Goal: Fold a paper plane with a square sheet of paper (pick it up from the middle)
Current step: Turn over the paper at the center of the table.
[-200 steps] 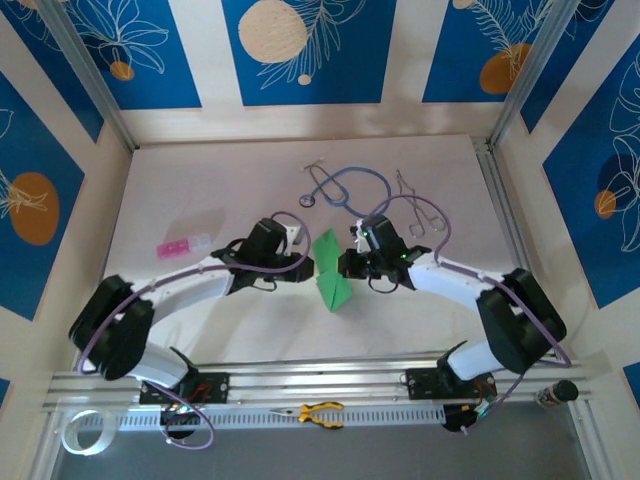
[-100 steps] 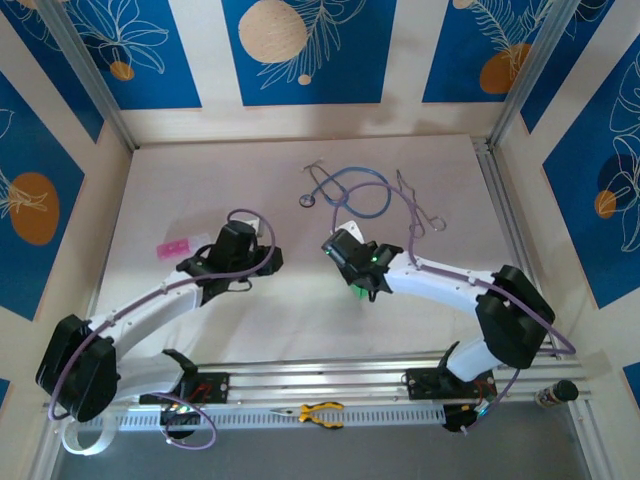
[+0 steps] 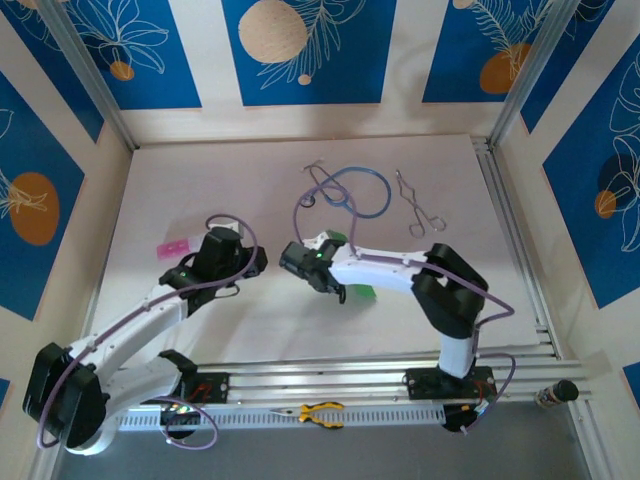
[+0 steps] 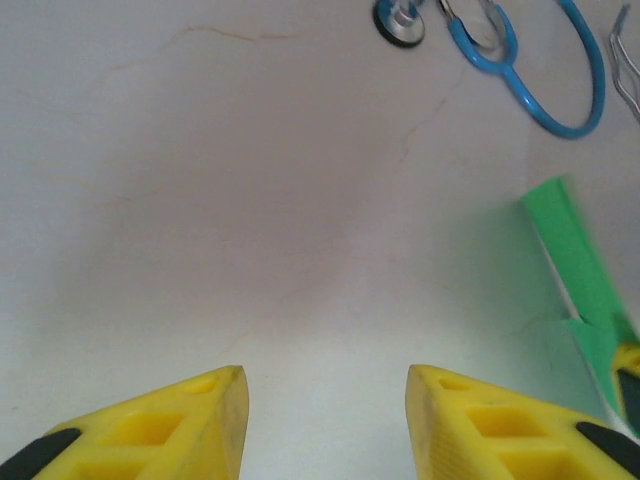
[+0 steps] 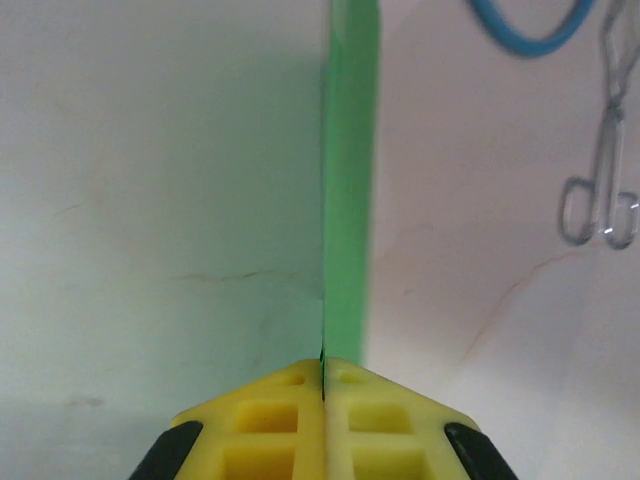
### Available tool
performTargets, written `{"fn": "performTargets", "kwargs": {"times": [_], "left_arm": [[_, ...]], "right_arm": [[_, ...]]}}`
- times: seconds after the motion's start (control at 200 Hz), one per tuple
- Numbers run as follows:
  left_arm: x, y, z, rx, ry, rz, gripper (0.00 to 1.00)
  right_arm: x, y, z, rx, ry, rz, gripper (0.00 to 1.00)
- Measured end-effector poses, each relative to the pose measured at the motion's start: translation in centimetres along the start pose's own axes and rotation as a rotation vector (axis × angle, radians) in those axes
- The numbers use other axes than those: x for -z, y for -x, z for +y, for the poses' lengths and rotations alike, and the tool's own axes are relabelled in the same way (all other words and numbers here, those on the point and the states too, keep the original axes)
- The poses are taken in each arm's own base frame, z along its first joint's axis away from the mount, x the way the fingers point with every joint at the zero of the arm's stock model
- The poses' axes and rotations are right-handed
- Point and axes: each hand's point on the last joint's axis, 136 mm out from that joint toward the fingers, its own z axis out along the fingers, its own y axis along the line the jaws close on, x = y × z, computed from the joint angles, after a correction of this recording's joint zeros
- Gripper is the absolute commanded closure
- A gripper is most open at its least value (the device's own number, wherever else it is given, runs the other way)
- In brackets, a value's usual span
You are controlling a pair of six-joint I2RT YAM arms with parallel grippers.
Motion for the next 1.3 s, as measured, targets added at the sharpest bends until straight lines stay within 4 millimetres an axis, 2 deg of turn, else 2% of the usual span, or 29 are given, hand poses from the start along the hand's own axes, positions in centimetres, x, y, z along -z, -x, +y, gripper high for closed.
{"fn": "performTargets", "kwargs": {"times": [0.14, 0.24, 0.305, 0.355, 0.495, 0.595, 0.735, 0.815, 0.94, 1.065, 1.156, 1.301], "left_arm": [[1.3, 0.6, 1.1, 0.018, 0.034, -0.048, 0.5], [2.1, 1.0, 1.9, 0.026, 0.056, -0.074, 0.49], [2.4, 1.2, 2.2, 0.03, 0.068, -0.088, 0.49], [2.6, 1.3, 2.4, 0.032, 0.076, -0.097, 0.49], [2.7, 1.3, 2.6, 0.034, 0.083, -0.094, 0.45], [2.4, 1.0, 2.6, 0.032, 0.085, -0.078, 0.46], [0.5, -0.4, 2.1, 0.029, 0.058, 0.014, 0.47], [-1.0, -1.7, 1.3, 0.03, 0.019, 0.091, 0.5], [-3.3, -3.5, -0.5, 0.045, -0.07, 0.205, 0.54], [-5.1, -4.7, -2.2, 0.071, -0.155, 0.293, 0.56], [-5.9, -5.3, -3.0, 0.087, -0.195, 0.332, 0.56], [-6.3, -5.8, -3.8, 0.109, -0.231, 0.36, 0.56]], "right_arm": [[0.2, -0.4, 3.2, -0.003, 0.093, 0.039, 0.91], [0.5, -0.4, 5.0, -0.034, 0.189, 0.056, 0.85], [0.7, -0.2, 5.9, -0.067, 0.255, 0.067, 0.72], [0.8, 0.1, 6.6, -0.086, 0.308, 0.069, 0.67], [1.7, 0.7, 7.4, -0.19, 0.501, 0.05, 0.65], [2.7, 0.7, 6.6, -0.285, 0.66, 0.025, 0.64], [3.0, 0.8, 3.6, -0.461, 0.832, -0.035, 0.68], [2.1, 0.4, 1.4, -0.571, 0.882, -0.06, 0.75], [-0.5, -1.8, -1.2, -0.696, 0.867, -0.065, 0.76], [-1.5, -3.4, -1.1, -0.709, 0.86, -0.065, 0.79], [-1.4, -3.6, -0.6, -0.699, 0.863, -0.103, 0.8], [-0.8, -3.6, 0.3, -0.655, 0.824, -0.168, 0.77]]}}
